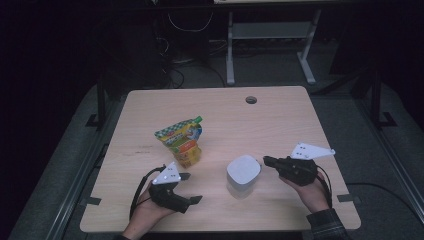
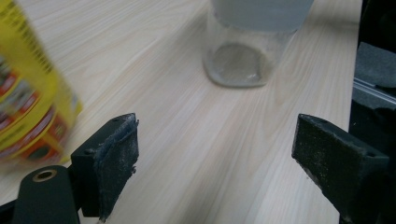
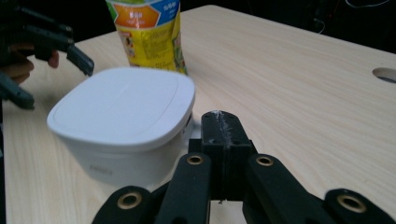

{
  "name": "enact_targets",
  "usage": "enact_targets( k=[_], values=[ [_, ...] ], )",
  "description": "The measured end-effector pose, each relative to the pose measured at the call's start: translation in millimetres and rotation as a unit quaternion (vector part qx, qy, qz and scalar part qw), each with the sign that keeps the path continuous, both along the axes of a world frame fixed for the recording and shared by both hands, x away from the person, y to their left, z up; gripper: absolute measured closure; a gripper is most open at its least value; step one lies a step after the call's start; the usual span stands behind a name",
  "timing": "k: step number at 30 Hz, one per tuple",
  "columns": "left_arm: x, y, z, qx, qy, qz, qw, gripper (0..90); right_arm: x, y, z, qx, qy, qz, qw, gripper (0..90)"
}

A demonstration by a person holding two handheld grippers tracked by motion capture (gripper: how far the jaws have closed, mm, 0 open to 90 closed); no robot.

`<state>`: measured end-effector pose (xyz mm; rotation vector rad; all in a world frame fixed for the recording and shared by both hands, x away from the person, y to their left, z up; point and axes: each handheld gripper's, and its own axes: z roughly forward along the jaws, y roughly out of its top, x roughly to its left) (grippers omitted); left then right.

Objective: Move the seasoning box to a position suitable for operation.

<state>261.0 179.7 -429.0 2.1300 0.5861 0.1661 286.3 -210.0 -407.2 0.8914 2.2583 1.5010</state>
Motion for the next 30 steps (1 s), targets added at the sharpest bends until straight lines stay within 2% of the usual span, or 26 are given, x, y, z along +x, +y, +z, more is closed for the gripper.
enact_targets(
  k=[4,13,17,19,30],
  values=[
    [4.1,-18.8,2.9,0.000,-0.002,-0.018,0.9998,13.9,8.7,2.9,5.6,0.013,-0.007,0.000,0.9999,89.6],
    [11.1,-42.4,5.8,-0.004,0.001,-0.036,0.9993,12.5,21.7,14.9,7.4,0.011,0.002,0.015,0.9998,89.5],
    [14.3,-58.3,5.4,-0.006,-0.007,-0.049,0.9988,12.4,27.5,19.9,7.2,0.016,0.004,0.013,0.9998,89.6],
    [16.0,-66.1,5.0,-0.003,-0.011,-0.052,0.9986,12.2,27.8,19.7,6.8,0.025,0.005,0.013,0.9996,89.6],
    [22.4,-87.7,5.3,-0.013,-0.018,-0.067,0.9975,11.8,24.3,15.2,8.3,0.026,0.000,0.012,0.9996,89.6]
  ],
)
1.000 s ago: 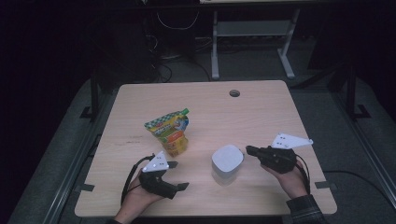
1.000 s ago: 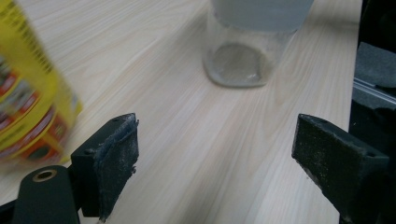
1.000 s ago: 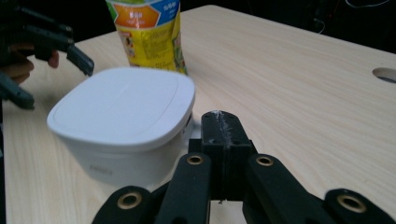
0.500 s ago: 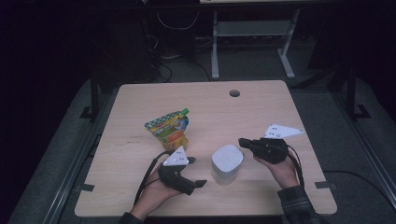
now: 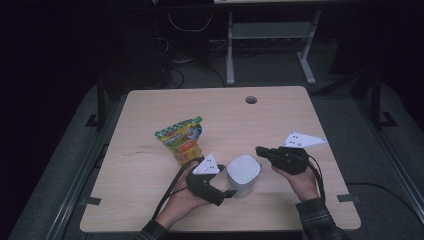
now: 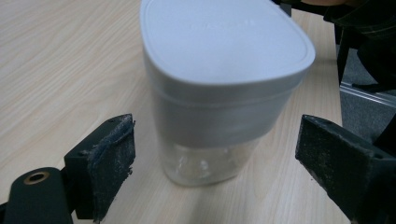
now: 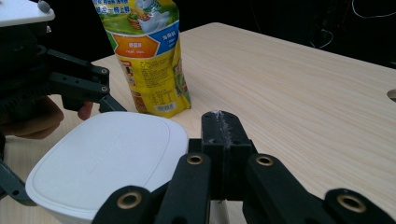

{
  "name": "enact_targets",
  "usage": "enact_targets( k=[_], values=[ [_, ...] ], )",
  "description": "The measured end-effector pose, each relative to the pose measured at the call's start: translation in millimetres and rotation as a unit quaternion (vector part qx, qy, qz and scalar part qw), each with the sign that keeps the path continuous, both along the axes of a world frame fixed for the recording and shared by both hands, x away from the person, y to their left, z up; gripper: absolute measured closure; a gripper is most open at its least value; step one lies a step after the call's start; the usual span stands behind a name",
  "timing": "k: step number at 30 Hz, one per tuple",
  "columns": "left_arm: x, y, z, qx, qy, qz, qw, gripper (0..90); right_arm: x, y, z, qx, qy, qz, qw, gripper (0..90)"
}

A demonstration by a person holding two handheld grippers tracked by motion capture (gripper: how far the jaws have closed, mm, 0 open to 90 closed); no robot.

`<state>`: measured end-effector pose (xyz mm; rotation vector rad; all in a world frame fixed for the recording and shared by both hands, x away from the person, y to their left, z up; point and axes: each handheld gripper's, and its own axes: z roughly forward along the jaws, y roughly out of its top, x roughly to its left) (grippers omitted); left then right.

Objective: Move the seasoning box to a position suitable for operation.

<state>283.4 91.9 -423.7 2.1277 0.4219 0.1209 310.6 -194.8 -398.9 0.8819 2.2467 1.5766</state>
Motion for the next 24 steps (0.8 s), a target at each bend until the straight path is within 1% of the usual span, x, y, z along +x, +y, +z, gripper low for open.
enact_targets(
  k=[7,8,14,16,24],
  values=[
    [1.1,-8.5,1.1,-0.002,-0.005,-0.004,1.0000,12.7,-1.2,0.0,0.6,0.002,-0.002,-0.002,1.0000,89.6],
    [1.8,-9.7,1.6,-0.006,-0.005,-0.001,1.0000,13.2,-1.3,0.1,0.7,0.002,-0.004,-0.003,1.0000,89.6],
    [2.4,-11.0,2.9,-0.010,-0.004,-0.001,0.9999,15.1,-1.7,0.0,1.0,-0.001,-0.006,-0.003,1.0000,89.6],
    [2.3,-9.9,3.9,-0.011,-0.006,0.003,0.9999,18.0,-1.8,0.0,1.2,-0.001,-0.009,-0.004,1.0000,89.6],
    [1.9,-7.7,7.7,-0.015,-0.007,0.002,0.9999,19.2,-2.1,1.2,0.8,-0.005,-0.008,-0.002,1.0000,89.6]
  ],
)
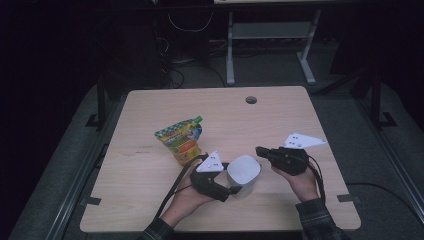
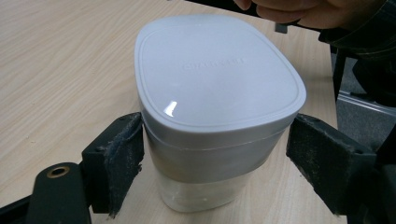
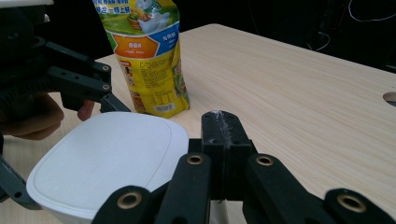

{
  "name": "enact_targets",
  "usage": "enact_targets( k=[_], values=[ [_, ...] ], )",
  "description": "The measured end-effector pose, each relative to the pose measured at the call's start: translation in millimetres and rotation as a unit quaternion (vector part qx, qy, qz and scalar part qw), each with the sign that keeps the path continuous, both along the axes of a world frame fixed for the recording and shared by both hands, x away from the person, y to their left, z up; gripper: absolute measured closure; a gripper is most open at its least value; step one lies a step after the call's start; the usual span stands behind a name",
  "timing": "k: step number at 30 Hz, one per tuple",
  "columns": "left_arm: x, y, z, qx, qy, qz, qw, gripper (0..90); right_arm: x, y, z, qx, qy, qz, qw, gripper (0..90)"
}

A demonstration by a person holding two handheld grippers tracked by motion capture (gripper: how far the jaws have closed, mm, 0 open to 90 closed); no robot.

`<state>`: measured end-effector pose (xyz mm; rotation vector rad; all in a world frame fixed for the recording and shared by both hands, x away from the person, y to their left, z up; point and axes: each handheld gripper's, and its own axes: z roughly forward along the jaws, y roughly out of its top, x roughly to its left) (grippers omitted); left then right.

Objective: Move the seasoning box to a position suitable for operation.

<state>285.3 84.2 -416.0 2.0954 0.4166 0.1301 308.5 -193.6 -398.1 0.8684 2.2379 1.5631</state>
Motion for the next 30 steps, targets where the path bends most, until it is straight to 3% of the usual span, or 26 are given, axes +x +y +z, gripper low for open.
enact_targets(
  k=[30],
  values=[
    [0.2,8.7,17.1,-0.030,-0.001,0.010,0.9995,34.4,-2.0,-2.9,2.9,0.006,-0.005,-0.005,1.0000,89.6]
  ],
)
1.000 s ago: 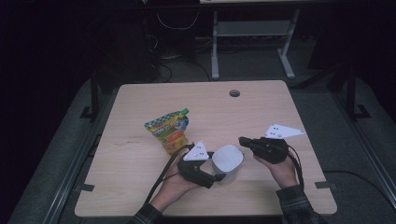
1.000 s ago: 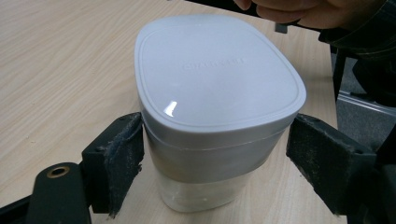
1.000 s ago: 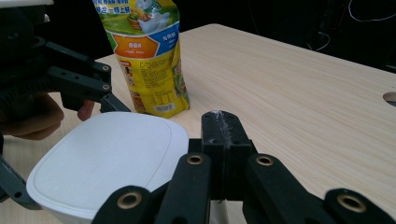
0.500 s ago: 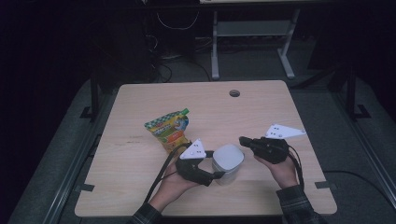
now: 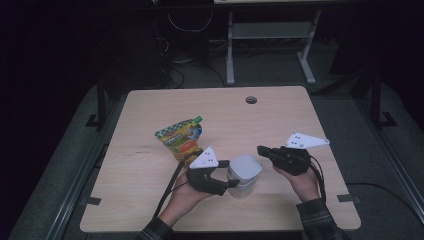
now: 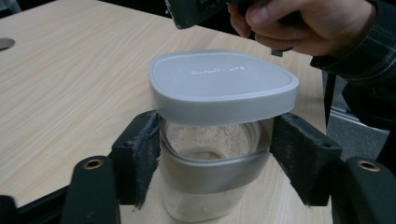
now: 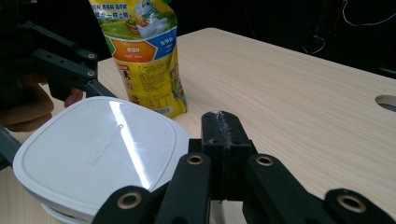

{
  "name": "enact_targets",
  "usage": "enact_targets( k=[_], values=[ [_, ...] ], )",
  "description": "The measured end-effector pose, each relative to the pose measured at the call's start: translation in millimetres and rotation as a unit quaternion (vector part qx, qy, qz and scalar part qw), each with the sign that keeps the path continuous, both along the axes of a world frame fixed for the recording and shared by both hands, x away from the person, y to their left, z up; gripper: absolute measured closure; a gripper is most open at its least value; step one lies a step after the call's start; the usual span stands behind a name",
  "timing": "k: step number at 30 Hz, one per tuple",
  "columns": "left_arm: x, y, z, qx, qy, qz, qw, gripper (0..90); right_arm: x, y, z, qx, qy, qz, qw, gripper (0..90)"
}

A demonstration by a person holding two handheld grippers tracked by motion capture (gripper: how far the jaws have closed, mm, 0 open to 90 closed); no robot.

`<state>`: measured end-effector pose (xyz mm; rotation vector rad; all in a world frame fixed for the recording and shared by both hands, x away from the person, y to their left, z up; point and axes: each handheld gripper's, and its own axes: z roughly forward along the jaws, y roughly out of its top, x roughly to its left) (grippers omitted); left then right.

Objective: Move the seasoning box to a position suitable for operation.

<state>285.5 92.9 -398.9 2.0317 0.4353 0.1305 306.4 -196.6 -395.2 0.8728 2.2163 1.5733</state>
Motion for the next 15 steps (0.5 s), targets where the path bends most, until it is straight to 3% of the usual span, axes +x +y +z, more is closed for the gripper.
enact_targets(
  k=[9,15],
  values=[
    [2.6,-1.1,3.9,-0.005,-0.001,0.007,1.0000,42.5,-0.9,-1.3,1.5,0.001,0.001,-0.002,1.0000,89.6],
    [4.1,-2.8,5.5,-0.010,0.012,0.007,0.9999,50.9,-1.1,-2.8,2.5,0.001,-0.003,-0.003,1.0000,89.6]
  ],
)
